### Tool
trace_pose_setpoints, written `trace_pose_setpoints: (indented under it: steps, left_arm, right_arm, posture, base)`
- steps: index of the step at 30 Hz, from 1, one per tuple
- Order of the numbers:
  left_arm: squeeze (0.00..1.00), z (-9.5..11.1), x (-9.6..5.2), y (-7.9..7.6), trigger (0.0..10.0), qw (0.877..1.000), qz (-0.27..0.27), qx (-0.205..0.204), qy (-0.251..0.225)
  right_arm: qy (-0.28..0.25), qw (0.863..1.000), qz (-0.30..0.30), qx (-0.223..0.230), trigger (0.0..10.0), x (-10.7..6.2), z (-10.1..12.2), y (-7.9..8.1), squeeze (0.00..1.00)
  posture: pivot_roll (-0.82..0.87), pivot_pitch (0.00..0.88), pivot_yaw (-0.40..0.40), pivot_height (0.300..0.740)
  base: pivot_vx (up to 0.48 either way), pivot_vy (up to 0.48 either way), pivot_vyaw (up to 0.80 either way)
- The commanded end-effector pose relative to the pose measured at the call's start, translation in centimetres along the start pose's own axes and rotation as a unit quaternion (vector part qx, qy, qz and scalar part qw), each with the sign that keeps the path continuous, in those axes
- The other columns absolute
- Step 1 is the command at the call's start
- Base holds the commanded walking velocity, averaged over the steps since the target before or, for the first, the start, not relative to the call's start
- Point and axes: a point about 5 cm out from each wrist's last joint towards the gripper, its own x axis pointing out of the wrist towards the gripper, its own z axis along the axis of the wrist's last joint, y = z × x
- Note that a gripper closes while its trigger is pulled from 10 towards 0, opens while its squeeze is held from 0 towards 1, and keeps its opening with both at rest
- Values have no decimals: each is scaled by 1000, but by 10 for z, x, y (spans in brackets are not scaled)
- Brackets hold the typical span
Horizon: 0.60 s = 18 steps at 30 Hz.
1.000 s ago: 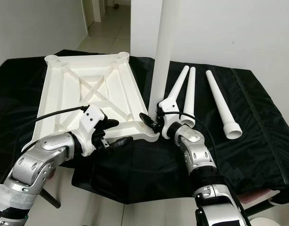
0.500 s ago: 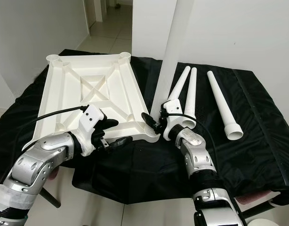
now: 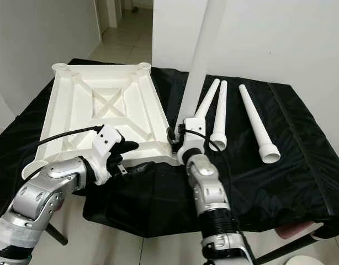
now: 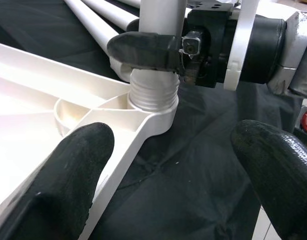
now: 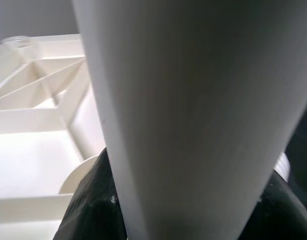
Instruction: Building children table
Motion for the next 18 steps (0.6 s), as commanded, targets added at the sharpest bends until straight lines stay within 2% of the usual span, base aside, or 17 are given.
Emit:
trace_pose_setpoints:
  steps: [1,9,18]
  left_arm:
    - [0,0,1,-2,10000,1000,4,-1,1]
    - [0,-1,2,-3,10000,1000,2,-1,-1]
    - [0,-1,4,-3,10000,1000,-4,-2,-1]
  right_arm:
    - [29,998,-56,27,10000,-5,-14,-11,0]
    - [12,994,-108,30,10000,-12,-10,-1,0]
    - [-3,987,-158,27,10000,-16,-3,-9,0]
  posture:
    - [62,0,-48,740]
    - [51,0,-49,740]
    - [38,0,-39,740]
  base:
    - [0,0,0]
    - [0,0,0]
    - [0,0,0]
